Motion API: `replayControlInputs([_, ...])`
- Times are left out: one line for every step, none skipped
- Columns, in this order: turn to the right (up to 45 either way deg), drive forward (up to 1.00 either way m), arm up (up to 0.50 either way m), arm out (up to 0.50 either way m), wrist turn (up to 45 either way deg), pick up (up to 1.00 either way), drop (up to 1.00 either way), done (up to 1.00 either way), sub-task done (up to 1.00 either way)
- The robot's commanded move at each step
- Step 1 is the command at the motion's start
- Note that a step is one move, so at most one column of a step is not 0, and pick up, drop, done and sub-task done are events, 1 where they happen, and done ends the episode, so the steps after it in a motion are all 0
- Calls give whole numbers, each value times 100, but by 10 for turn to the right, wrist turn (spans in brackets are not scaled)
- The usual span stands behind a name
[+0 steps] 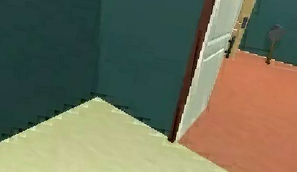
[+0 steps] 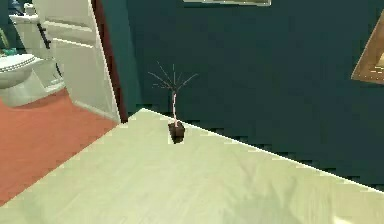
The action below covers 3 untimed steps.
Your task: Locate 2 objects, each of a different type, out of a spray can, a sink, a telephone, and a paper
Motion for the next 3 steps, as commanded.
replayControlInputs([420, 0, 0, 0, 0, 0, 0, 0, 0])
replayControlInputs([0, 100, 0, 0, 0, 0, 0, 0, 0])
replayControlInputs([30, 0, 0, 0, 0, 0, 0, 0, 0])
